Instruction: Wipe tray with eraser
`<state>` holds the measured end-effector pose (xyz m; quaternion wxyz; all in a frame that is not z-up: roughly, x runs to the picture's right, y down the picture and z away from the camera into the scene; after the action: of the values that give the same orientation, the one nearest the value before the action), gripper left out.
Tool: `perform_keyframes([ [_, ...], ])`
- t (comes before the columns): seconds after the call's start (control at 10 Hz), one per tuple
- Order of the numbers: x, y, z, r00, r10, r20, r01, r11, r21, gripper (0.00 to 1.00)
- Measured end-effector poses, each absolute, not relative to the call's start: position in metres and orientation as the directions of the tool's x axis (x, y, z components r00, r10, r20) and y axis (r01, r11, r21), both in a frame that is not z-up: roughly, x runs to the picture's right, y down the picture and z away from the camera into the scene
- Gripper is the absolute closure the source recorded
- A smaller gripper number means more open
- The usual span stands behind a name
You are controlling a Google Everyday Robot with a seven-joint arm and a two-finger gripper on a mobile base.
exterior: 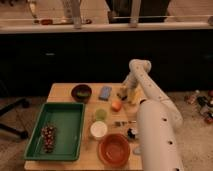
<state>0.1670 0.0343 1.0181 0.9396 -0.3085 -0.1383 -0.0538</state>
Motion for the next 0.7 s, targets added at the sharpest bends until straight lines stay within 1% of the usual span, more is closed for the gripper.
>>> perform_keyframes([
  [0.3,0.169,0.036,1.014,0.954,-0.034,0.299,0.202,0.808,-0.554,0.63],
  [0.5,0.168,0.037,1.009,0.955,-0.04,0.295,0.204,0.81,-0.55,0.8],
  [0.6,0.169,0.036,1.003,0.957,-0.042,0.287,0.199,0.814,-0.545,0.94],
  [0.7,0.169,0.036,0.999,0.959,-0.043,0.28,0.196,0.816,-0.543,0.99],
])
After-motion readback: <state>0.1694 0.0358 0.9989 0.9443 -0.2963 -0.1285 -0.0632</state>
